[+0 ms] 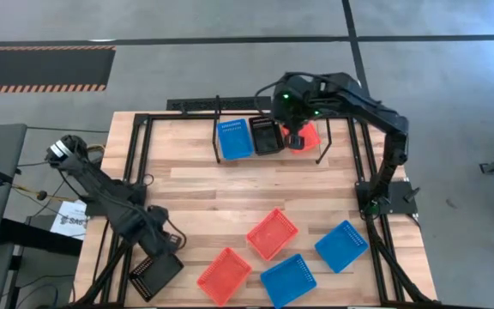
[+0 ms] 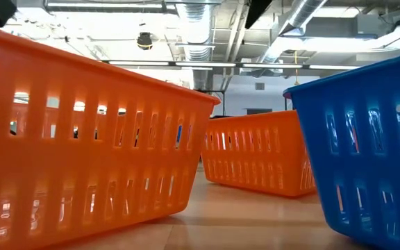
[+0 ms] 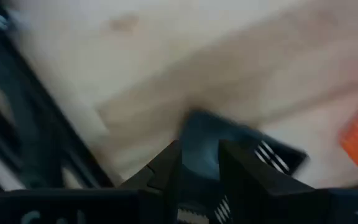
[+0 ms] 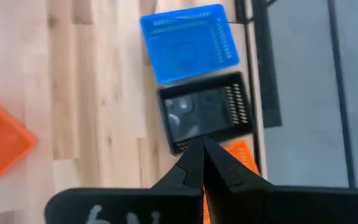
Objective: Stack baskets on shelf by color
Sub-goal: Stack the black bin on top of the black bin on the shelf
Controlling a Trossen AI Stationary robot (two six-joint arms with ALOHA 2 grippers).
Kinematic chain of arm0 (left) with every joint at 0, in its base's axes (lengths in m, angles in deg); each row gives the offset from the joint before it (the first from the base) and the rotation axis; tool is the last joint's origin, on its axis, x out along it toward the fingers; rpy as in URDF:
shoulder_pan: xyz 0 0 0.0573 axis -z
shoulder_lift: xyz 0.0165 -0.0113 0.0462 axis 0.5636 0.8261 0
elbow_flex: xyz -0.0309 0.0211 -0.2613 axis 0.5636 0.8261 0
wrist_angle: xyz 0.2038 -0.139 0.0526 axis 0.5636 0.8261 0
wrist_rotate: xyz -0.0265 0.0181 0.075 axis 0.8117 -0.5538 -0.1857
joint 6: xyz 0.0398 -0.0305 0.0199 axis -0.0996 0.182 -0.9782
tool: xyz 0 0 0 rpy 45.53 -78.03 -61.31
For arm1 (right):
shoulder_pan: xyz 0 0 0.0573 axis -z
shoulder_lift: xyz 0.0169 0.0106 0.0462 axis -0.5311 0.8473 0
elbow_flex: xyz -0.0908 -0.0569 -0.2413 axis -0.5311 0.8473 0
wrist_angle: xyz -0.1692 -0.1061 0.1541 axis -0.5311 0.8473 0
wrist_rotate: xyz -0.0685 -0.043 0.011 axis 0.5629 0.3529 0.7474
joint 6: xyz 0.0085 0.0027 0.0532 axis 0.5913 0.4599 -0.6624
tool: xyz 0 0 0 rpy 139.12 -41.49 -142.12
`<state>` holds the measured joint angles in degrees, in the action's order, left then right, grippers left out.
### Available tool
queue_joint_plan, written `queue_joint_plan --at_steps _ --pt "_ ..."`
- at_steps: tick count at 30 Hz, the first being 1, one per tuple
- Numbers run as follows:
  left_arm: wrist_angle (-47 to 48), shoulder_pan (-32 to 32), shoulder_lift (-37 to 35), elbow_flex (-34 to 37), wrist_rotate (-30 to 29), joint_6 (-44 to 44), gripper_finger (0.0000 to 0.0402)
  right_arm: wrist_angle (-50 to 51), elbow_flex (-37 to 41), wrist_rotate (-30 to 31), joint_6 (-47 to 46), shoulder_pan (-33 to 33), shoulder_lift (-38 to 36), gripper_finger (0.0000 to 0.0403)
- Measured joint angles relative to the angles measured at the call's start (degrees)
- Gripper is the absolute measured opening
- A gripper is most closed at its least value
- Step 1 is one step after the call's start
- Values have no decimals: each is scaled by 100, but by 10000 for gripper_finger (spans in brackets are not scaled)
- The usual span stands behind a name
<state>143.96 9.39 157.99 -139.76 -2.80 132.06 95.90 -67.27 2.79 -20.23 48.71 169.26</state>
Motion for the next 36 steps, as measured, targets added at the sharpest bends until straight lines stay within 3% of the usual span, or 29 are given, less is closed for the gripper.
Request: queue_joint_plan --at_steps 6,14,26,36 --pt "-601 278 60 -2 65 -35 131 -298 -7 -152 172 -79 102 21" --pt "-469 519 728 -2 1029 -442 167 -279 -6 -154 176 -84 103 16" --pt "-721 504 1862 -2 1254 -1120 172 -247 -6 -196 174 -125 100 16" --pt "-660 -86 1902 -159 1507 -1427 172 -214 -6 -288 172 -122 100 17"
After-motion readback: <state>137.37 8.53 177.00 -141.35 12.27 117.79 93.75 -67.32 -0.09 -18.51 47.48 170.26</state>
